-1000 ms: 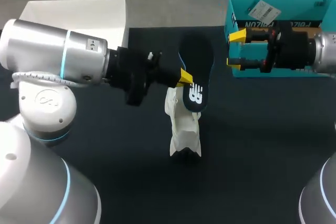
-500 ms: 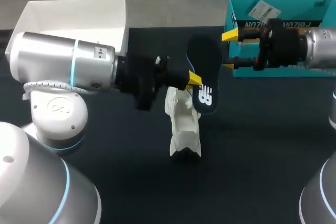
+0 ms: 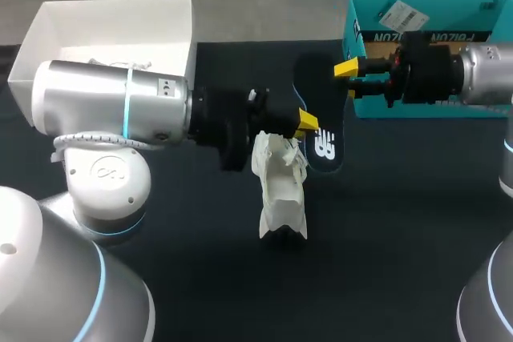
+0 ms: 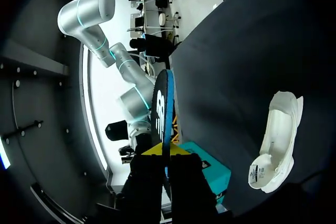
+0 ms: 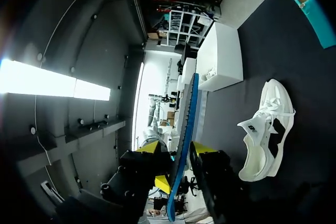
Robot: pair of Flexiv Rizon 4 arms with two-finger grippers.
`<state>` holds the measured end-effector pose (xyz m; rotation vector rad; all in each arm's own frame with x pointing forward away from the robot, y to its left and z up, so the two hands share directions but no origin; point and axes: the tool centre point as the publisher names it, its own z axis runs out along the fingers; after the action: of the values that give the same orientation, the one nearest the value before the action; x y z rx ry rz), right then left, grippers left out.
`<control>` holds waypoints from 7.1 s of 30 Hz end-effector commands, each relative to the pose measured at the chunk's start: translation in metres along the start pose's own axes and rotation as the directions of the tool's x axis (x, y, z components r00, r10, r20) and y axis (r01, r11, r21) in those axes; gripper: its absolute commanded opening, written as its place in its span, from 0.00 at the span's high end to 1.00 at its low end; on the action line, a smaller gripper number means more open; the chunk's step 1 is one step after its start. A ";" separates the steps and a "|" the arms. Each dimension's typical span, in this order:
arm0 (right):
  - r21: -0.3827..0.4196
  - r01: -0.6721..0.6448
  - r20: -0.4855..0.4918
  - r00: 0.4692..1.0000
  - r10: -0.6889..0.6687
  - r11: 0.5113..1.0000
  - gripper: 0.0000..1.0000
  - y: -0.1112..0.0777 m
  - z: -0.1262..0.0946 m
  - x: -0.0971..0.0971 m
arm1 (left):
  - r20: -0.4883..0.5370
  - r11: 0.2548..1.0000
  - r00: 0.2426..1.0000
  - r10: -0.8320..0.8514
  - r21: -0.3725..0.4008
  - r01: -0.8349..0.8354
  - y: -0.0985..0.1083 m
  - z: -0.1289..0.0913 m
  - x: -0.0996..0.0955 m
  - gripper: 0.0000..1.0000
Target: Take the shoe out of the shoebox, open the shoe tongue, remove and reinsert the insole, then place the shoe into the shoebox
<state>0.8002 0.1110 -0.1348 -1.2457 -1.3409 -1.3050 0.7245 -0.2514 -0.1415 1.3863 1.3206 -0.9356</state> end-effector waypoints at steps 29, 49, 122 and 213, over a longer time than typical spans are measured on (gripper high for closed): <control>0.025 -0.037 0.023 0.999 0.036 0.999 1.00 -0.001 0.002 -0.013 | -0.210 0.996 0.976 0.060 0.075 -0.045 0.014 -0.007 -0.008 0.00; 0.041 -0.057 0.045 0.997 0.055 0.998 1.00 0.000 0.007 -0.025 | -0.570 0.995 0.816 0.099 0.081 -0.064 0.045 -0.008 -0.033 0.00; 0.028 -0.072 0.053 0.996 0.071 0.997 1.00 -0.005 0.005 -0.040 | -0.938 0.999 0.345 0.032 0.044 0.027 0.068 0.003 -0.028 0.00; 0.005 -0.069 0.047 0.997 0.068 0.998 1.00 -0.009 -0.004 -0.040 | -0.342 0.987 0.930 -0.135 0.036 0.157 0.079 -0.041 -0.048 0.00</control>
<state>0.8005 0.1042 -0.1750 -1.3063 -1.3260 -1.2235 0.7951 -0.2206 -0.0728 1.5832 1.7042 -0.8541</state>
